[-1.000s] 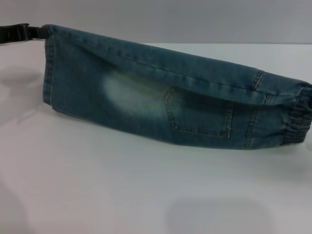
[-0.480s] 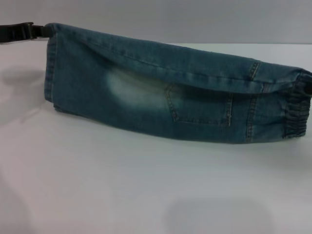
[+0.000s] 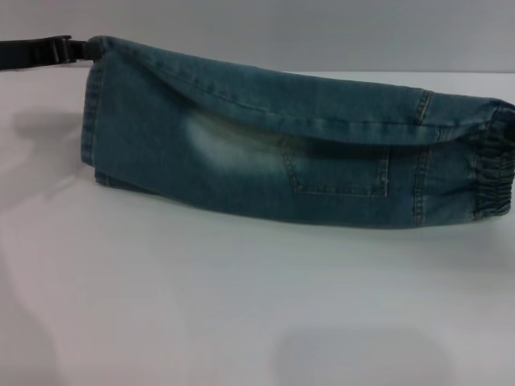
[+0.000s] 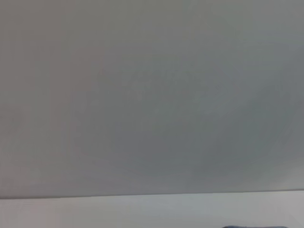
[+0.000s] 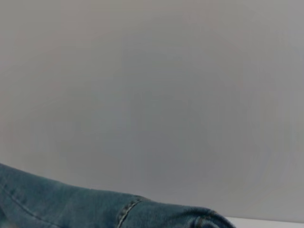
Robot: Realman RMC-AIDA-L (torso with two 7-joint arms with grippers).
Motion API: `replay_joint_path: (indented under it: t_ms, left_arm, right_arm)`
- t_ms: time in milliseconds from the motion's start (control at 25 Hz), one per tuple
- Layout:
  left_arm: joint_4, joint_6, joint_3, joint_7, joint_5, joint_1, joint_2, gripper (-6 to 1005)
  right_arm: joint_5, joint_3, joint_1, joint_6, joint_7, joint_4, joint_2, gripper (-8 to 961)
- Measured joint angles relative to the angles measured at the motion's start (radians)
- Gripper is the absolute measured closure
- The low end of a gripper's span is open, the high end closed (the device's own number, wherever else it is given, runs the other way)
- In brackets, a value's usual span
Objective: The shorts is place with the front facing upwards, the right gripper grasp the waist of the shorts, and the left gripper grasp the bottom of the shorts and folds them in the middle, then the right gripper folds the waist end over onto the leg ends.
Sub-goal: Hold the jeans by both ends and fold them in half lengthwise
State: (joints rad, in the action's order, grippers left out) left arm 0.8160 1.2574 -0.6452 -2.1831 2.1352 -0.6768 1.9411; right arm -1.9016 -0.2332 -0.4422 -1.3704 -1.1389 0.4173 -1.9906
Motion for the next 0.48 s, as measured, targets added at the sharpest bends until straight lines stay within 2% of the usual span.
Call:
replay_joint_path:
  t_ms: [240,480]
  left_arm:
    - [0.000,-0.038,-0.031,0.000,0.000,-0.012,0.011,966]
    - [-0.011,-0.059,-0.053,0.000,0.000,-0.019,0.012,966]
  right_arm:
    - [0.015,0.000,-0.015,0.077,0.000,-0.001,-0.020,941]
    - [0.035,-0.001,-0.036,0.153,-0.027,-0.005,-0.026,889]
